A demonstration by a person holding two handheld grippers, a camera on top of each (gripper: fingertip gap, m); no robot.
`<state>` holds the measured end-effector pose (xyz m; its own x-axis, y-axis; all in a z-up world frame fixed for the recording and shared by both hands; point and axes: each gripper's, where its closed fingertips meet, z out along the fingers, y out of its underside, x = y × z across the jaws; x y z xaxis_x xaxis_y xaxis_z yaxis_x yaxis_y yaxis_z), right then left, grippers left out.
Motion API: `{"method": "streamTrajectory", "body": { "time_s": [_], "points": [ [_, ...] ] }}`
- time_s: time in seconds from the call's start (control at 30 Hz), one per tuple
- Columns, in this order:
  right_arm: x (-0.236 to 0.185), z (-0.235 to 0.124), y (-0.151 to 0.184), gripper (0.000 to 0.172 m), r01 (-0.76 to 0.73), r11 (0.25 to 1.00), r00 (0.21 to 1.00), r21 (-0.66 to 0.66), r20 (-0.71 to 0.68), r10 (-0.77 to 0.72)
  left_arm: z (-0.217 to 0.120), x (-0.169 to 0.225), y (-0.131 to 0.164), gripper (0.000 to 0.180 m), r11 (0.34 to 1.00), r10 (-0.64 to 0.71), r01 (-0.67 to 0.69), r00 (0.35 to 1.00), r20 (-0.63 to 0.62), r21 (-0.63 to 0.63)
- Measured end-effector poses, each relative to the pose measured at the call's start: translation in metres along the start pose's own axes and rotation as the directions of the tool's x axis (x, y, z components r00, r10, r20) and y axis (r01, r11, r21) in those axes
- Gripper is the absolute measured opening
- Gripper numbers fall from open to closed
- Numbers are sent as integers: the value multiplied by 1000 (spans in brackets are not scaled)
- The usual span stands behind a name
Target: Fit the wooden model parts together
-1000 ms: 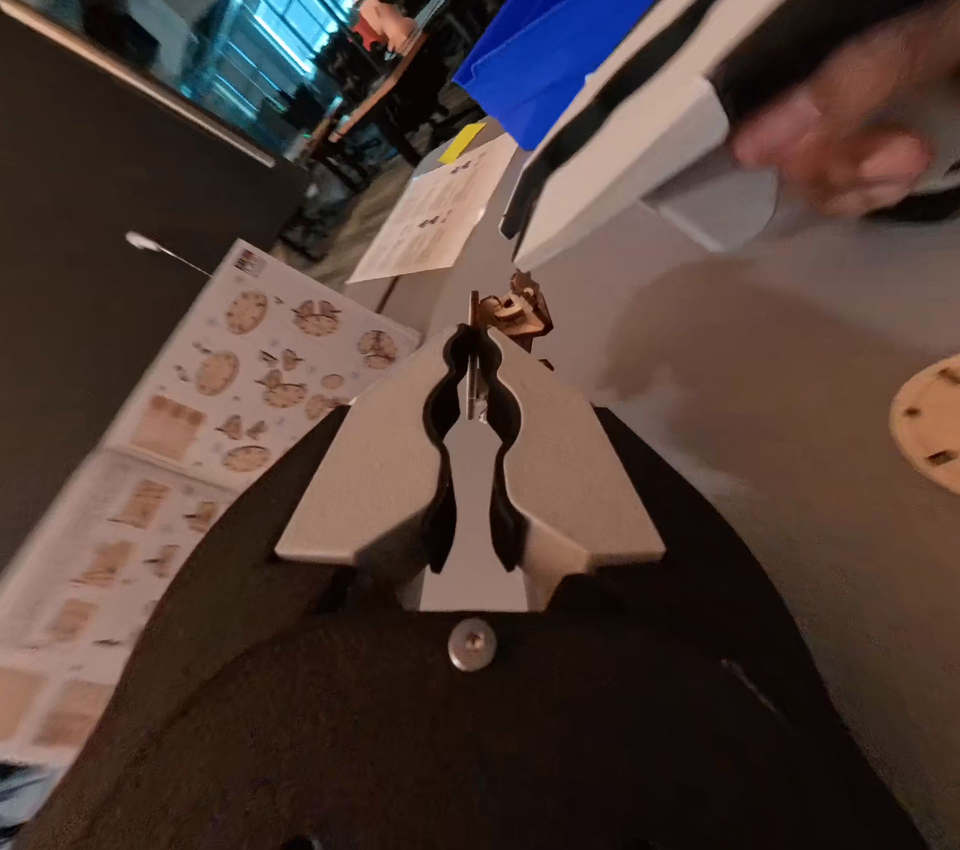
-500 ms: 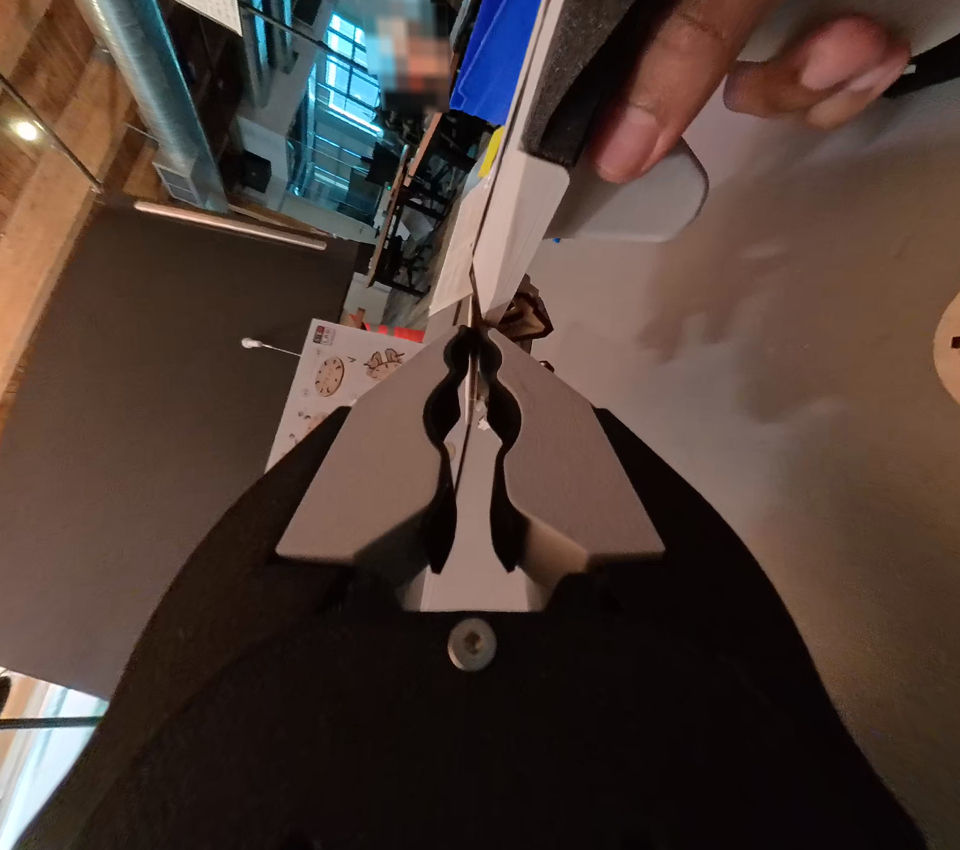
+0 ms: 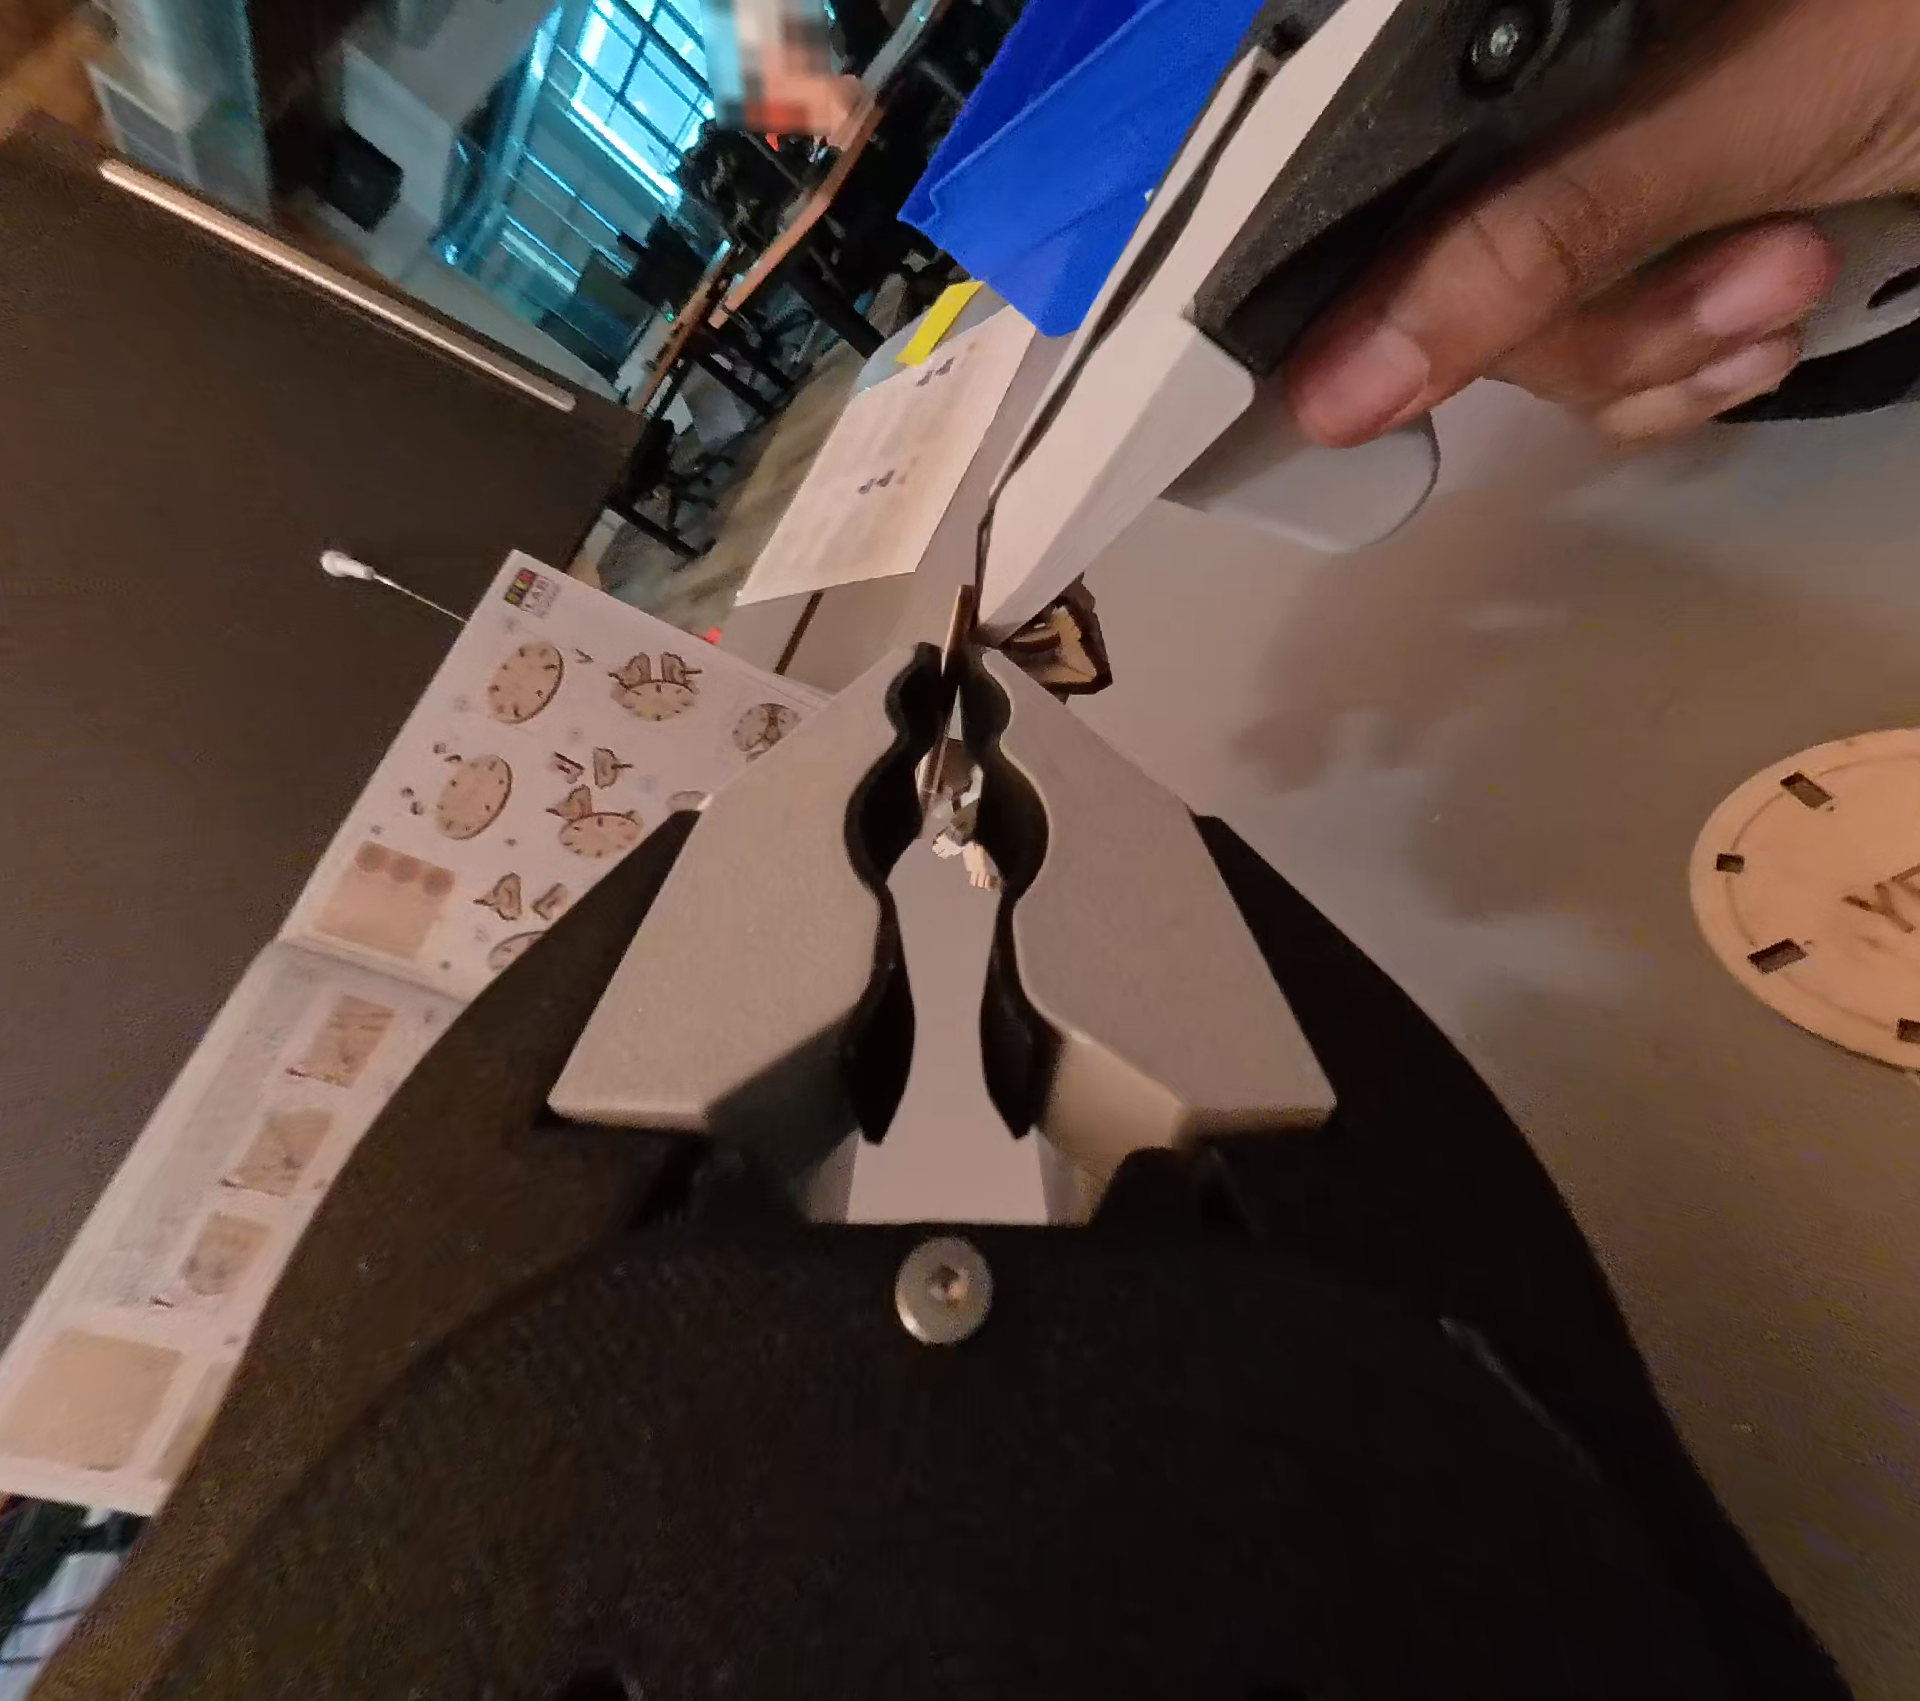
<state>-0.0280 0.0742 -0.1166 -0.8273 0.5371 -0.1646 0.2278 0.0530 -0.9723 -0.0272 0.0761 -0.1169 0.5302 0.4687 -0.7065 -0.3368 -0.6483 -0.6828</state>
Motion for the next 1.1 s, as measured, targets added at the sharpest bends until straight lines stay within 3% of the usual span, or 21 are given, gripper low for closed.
{"method": "streamTrajectory", "body": {
  "time_s": [0.4, 0.5, 0.67, 0.73, 0.8, 0.87, 0.97, 1.1],
  "points": [
    [7, 1, 10, 1, -53, 997, 999, -62, 0, 53, 8, 5, 9, 4, 968, -250, 245, 960, -126, -56],
    [5, 1, 12, 1, -88, 994, 995, -66, 31, 90, 7, 5, 11, 4, 993, -95, 90, 992, -79, -71],
    [3, 1, 14, 1, -129, 989, 989, -74, 68, 134, 6, 8, 14, 5, 998, 17, -22, 997, -73, -66],
    [-3, -3, 11, 1, -177, 983, 972, -56, 146, 183, -1, 8, 8, 5, 970, 244, -244, 970, -7, -15],
    [-7, -6, 0, 1, -182, 983, 965, 18, 192, 176, -6, 2, -2, 4, 901, 427, -433, 895, 129, 26],
    [-10, -10, -10, 1, -73, 993, 985, 91, 165, 57, -9, -4, -11, 3, 862, 486, -507, 841, 238, 29],
    [-8, -11, -12, 0, 69, 990, 993, 123, 85, -80, -5, -6, -13, 2, 837, 524, -547, 801, 290, -2],
    [-11, -14, -19, 1, 68, 981, 991, 180, 102, -87, -7, -11, -22, 2, 829, 525, -559, 785, 329, 7]
  ]
}}
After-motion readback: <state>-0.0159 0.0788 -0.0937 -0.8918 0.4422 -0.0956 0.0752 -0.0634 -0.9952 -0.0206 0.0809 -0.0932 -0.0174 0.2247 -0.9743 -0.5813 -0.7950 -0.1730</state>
